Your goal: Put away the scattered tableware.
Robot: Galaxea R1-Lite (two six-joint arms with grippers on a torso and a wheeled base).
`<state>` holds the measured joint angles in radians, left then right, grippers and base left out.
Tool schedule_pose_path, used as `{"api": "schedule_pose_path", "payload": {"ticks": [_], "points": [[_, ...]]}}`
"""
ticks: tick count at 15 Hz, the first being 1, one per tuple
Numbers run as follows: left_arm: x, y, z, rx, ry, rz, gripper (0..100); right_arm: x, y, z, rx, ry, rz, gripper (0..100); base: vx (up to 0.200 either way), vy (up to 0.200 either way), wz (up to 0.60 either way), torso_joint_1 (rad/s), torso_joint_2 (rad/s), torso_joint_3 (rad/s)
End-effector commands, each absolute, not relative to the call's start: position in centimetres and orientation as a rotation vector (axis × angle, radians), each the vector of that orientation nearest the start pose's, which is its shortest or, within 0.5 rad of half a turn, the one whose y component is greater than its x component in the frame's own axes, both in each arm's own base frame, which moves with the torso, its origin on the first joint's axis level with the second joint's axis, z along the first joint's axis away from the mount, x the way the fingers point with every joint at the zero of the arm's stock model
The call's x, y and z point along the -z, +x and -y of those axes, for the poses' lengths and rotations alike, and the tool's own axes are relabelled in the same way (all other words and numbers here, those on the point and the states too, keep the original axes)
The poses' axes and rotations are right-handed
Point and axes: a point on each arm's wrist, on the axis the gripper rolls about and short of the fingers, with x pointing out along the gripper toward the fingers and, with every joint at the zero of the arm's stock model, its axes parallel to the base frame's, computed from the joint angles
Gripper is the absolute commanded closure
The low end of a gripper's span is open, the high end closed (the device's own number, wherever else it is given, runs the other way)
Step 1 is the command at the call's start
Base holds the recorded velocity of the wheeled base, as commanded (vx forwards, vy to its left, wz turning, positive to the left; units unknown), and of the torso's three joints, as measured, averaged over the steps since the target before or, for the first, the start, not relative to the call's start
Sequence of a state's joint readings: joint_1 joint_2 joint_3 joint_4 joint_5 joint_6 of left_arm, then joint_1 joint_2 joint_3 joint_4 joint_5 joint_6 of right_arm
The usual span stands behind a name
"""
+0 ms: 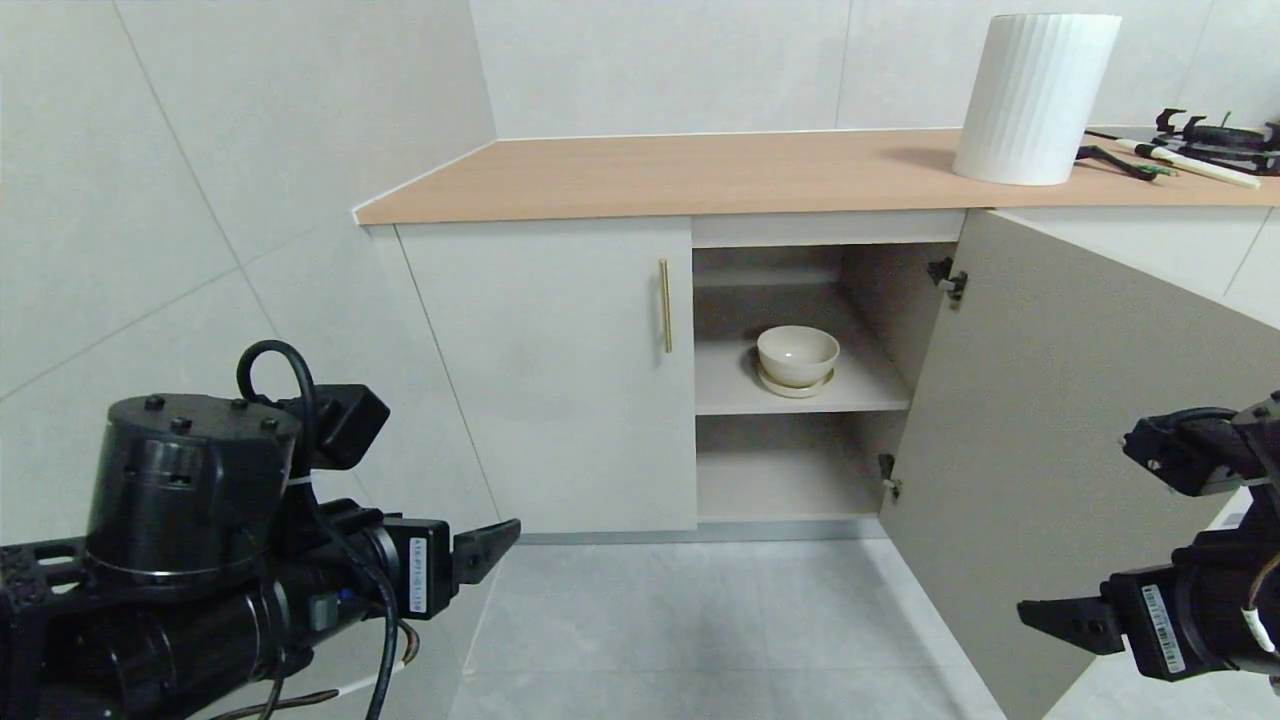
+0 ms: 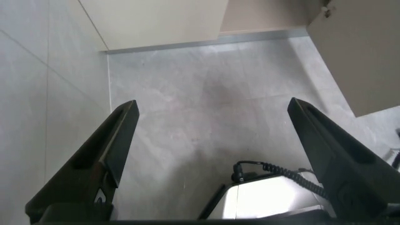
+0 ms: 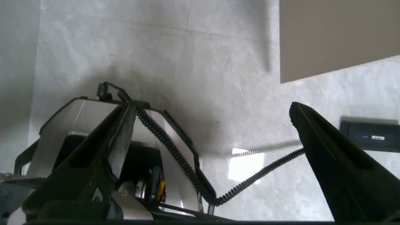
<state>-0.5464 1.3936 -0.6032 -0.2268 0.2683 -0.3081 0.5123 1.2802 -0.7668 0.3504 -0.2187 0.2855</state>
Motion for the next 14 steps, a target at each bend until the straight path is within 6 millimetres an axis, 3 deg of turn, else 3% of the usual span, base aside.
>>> {"api": "schedule_pose_path", "payload": {"ticks": [1,3,9,12,14], "points": [[-17.0,18.2,10.4,0.187,-0.076,-0.553,0,-19.1,14.6,-7.6,-0.154,-0.046,-0.846,0,0.000,0.000,0.00,0.000,0.00,0.000],[-17.0,18.2,10.4,0.182,-0.073,-0.551,0,-19.1,14.6,-7.6,-0.150,-0.048,-0.845,0,0.000,0.000,0.00,0.000,0.00,0.000],[-17.0,18.3,10.4,0.161,-0.066,-0.548,0,-19.5,15.1,-7.1,-0.091,-0.033,-0.824,0,-0.200,-0.200,0.00,0.010,0.00,0.005],[-16.9,18.3,10.4,0.162,-0.068,-0.550,0,-19.9,15.5,-6.8,-0.074,-0.004,-0.786,0,0.000,-0.200,0.00,-0.004,0.00,0.004],[-17.0,18.3,10.4,0.162,-0.068,-0.548,0,-20.0,15.6,-6.6,-0.061,0.008,-0.770,0,0.000,0.000,0.00,0.000,0.00,0.000]]}}
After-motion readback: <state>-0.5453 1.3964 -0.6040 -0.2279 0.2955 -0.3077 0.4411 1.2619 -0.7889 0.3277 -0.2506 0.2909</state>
